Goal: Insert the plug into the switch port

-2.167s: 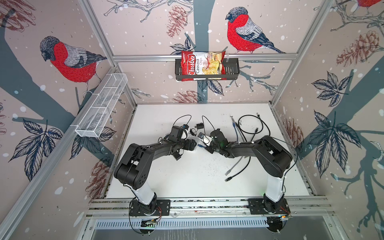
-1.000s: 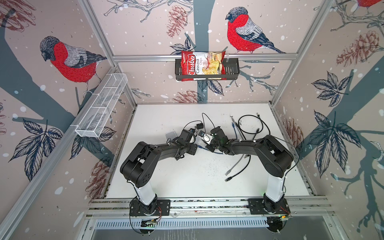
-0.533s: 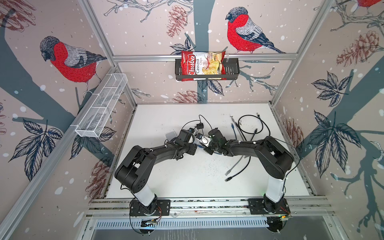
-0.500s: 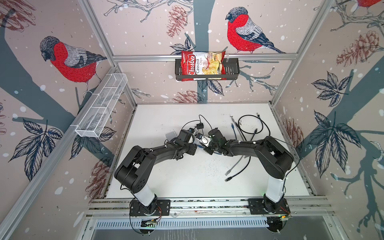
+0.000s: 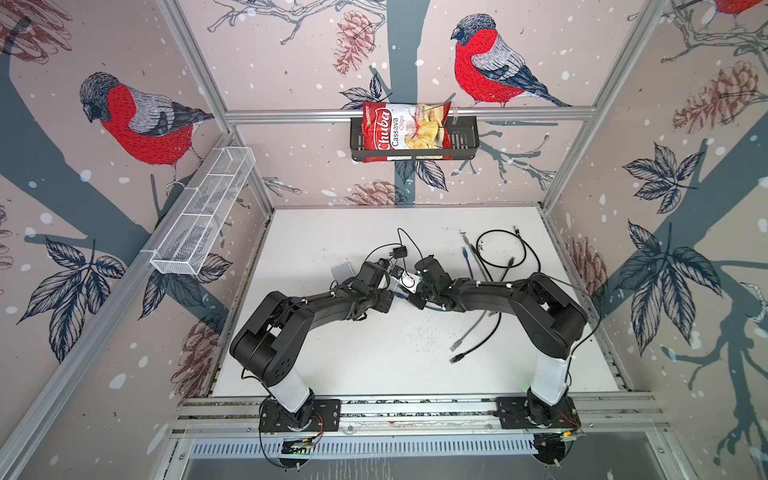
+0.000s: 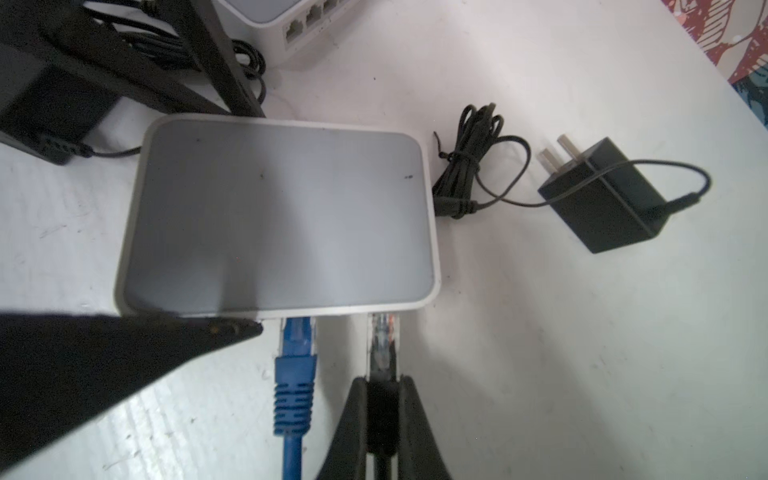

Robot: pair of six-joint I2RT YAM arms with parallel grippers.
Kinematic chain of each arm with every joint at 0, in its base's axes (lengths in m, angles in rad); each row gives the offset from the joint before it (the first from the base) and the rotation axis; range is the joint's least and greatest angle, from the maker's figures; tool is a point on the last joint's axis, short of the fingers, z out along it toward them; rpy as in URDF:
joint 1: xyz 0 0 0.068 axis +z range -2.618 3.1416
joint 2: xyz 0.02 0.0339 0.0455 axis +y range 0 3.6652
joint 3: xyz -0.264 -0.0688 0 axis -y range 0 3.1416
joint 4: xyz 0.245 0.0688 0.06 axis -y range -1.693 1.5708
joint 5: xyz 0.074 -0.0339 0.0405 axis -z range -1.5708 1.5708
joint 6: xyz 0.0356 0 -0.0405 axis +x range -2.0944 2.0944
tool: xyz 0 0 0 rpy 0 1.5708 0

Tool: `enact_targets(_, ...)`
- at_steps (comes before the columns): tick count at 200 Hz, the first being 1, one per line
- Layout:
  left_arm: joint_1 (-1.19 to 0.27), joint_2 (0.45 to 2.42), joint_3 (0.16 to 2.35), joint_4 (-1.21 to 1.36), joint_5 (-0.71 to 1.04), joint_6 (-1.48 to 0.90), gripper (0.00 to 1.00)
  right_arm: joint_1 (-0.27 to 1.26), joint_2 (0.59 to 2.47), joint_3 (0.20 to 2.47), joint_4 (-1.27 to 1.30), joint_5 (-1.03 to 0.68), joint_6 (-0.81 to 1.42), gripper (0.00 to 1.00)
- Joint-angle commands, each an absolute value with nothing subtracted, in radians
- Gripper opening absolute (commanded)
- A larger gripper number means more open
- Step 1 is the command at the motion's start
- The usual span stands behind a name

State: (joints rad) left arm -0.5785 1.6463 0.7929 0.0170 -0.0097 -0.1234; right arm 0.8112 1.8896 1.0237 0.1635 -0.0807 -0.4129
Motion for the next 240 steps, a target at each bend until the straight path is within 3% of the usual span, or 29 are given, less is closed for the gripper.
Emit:
enact_targets(1, -0.59, 1.643, 0.801, 0.06, 0.029, -0.104, 0.58, 0.822, 1.894, 1.038, 0.202, -0.124, -0.41, 0.03)
enact_targets(98, -0.6, 1.609, 0.773, 0.106, 0.133, -0.063, 0.58, 0.835, 1.882, 1.015, 0.27, -0.121, -0.405, 0.03)
enact_targets(240, -0.726, 1.56, 0.753, 0.174, 0.266, 0.027, 0.56, 0.863, 1.814, 0.995, 0.42, -0.123, -0.431, 0.02)
